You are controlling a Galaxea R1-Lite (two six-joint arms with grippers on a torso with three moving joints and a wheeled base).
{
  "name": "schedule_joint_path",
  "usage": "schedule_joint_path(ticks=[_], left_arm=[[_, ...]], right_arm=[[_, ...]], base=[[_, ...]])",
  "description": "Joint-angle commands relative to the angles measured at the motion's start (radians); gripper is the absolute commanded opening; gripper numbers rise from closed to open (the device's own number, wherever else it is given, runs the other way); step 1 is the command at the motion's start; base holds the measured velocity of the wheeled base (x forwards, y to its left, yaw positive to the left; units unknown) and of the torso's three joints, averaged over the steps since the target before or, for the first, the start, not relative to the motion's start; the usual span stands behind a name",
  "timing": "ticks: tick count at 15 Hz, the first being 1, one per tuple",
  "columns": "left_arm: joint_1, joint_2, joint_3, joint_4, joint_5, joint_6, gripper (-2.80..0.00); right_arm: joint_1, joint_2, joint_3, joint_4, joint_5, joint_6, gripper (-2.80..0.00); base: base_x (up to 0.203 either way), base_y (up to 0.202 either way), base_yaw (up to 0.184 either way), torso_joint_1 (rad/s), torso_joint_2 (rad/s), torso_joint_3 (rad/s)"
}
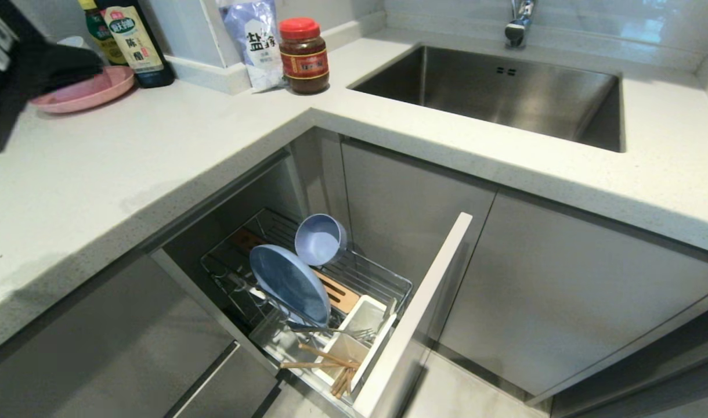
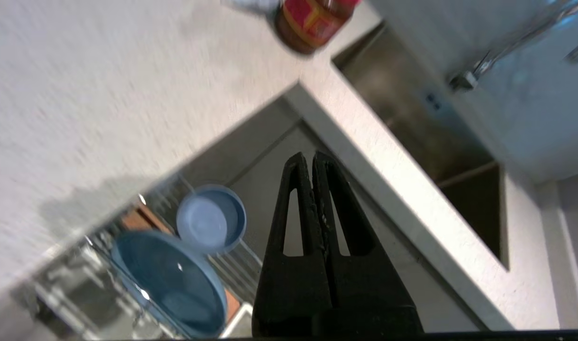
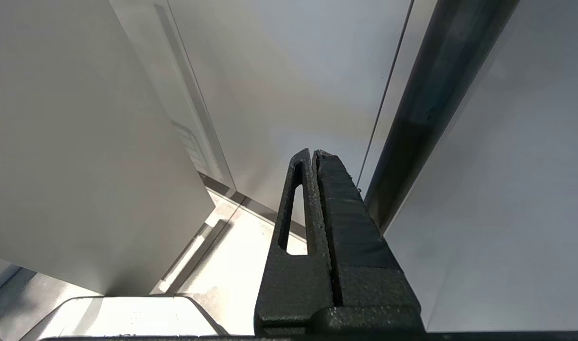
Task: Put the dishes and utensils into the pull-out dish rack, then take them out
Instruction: Take the plate out of the cupboard
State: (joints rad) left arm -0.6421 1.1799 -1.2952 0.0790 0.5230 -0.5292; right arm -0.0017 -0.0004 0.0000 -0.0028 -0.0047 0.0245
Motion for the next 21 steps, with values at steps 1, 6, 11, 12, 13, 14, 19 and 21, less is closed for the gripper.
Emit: schedule_joint_path(ticks=[1,6,11,12,13,14,19,21], left_arm=[[-0.062,0.115,0.025,0.002,0.042,-0.041,-2.8],[-0.13,0.288,0.071,0.174,0.116,-0.259,-2.8],[-0.158,0.403,0.055,0.273,0.121,-0.375,-2.8],[-0.157,0.42,0.053,0.281,0.121,-0.386,0.0],[-0.156,0.436,0.051,0.281,0.121,-0.397,0.0],[-0.156,0.454,0.045,0.279,0.12,-0.425,0.0],[-0.12,0.546,0.018,0.282,0.138,-0.51,0.0],[-0.099,0.576,0.008,0.296,0.138,-0.534,0.0]], right_arm=[[0.0,-0.004,0.002,0.0,0.0,0.0,-2.8],[0.0,-0.004,0.002,0.0,0.0,0.0,-2.8],[0.0,-0.004,0.002,0.0,0.0,0.0,-2.8],[0.0,-0.004,0.002,0.0,0.0,0.0,-2.8],[0.0,-0.004,0.002,0.0,0.0,0.0,-2.8],[0.0,-0.004,0.002,0.0,0.0,0.0,-2.8],[0.0,-0.004,0.002,0.0,0.0,0.0,-2.8],[0.0,-0.004,0.002,0.0,0.0,0.0,-2.8]], base=[[0.0,0.0,0.0,0.0,0.0,0.0],[0.0,0.0,0.0,0.0,0.0,0.0],[0.0,0.0,0.0,0.0,0.0,0.0],[0.0,0.0,0.0,0.0,0.0,0.0],[0.0,0.0,0.0,0.0,0.0,0.0],[0.0,0.0,0.0,0.0,0.0,0.0],[0.0,0.0,0.0,0.0,0.0,0.0],[0.0,0.0,0.0,0.0,0.0,0.0]])
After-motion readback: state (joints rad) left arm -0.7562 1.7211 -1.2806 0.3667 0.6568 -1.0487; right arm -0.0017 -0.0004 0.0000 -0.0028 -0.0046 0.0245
